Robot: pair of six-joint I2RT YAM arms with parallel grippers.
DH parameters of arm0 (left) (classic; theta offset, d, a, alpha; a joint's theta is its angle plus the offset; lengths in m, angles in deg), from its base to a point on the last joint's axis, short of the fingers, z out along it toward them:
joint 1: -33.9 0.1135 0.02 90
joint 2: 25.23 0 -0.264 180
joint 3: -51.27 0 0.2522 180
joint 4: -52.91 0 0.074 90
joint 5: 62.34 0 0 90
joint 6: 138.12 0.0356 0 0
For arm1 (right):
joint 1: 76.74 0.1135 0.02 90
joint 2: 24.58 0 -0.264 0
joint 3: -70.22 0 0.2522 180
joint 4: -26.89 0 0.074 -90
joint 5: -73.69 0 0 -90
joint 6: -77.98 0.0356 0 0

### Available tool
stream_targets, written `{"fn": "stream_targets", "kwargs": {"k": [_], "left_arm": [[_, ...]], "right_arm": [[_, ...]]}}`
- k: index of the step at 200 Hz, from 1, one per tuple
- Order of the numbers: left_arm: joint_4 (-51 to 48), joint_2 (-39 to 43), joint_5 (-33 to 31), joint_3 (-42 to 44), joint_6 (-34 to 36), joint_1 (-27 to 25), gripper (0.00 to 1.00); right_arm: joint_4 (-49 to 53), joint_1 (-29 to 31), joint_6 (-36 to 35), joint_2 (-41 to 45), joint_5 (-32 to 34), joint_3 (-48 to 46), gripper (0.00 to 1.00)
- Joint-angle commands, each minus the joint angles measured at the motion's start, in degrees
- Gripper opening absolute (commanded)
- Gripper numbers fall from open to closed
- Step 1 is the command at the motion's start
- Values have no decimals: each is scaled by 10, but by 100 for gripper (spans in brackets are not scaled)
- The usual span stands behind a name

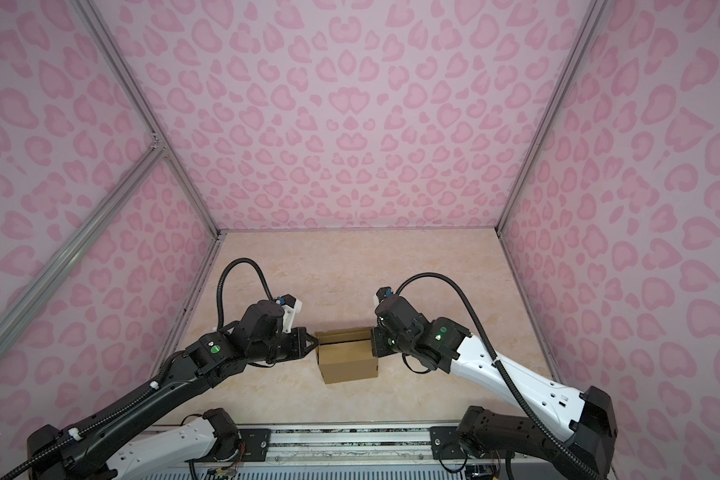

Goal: Fold the paper box

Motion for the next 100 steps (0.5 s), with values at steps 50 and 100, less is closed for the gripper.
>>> {"fn": "stream_targets", "kwargs": {"k": [50, 100], "left_arm": [[-16, 19, -25, -12, 16, 0, 26], [-20, 30, -46, -38, 39, 0, 42]], "right_arm": [[45, 13, 12, 3, 25, -11, 4], [50, 15, 14, 15, 31, -17, 4]]}}
